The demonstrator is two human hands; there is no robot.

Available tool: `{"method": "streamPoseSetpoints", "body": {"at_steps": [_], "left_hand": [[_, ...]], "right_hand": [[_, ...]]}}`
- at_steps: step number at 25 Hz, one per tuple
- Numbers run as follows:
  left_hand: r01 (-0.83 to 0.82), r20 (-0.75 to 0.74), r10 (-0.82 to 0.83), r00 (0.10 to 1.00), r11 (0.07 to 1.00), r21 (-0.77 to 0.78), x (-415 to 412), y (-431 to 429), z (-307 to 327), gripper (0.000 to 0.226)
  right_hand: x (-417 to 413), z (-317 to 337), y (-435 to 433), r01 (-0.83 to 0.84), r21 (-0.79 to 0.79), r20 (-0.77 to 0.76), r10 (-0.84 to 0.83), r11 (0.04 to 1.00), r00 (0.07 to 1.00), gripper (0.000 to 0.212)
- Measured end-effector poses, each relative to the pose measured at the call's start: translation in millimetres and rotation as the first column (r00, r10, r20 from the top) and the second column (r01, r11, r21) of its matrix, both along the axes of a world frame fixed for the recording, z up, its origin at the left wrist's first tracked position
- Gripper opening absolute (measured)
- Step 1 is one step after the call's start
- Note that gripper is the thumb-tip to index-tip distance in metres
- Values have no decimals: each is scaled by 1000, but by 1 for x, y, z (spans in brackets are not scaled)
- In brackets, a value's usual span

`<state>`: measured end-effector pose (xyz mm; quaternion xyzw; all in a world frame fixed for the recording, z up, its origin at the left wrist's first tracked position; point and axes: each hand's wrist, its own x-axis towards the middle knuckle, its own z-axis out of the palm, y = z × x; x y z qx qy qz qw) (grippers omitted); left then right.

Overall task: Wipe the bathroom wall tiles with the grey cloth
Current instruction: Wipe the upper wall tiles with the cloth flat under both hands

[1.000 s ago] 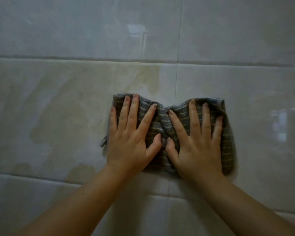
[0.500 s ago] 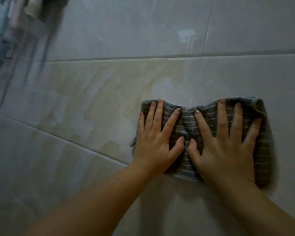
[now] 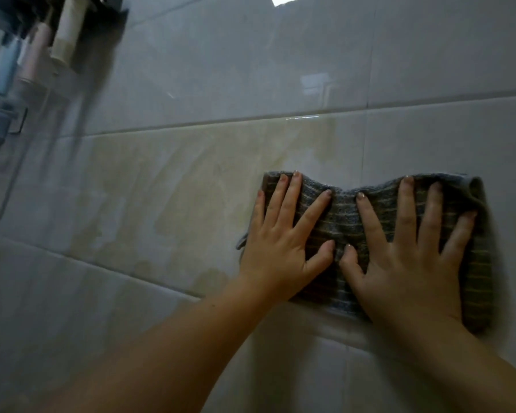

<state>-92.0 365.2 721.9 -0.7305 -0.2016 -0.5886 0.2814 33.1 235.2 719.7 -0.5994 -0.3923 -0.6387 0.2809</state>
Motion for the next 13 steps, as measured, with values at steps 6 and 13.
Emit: {"method": "streamPoseSetpoints", "body": {"at_steps": [6,13], "left_hand": [[47,-33,-44,998,995,89,-47,59,34,69],[69,24,-71,997,993,91,-89,112,-27,70]], "right_hand": [[-47,16,57,93,114,-85,-84,989,993,71],[-91,-44,107,130,48,-48,-128,990,991,68]]}}
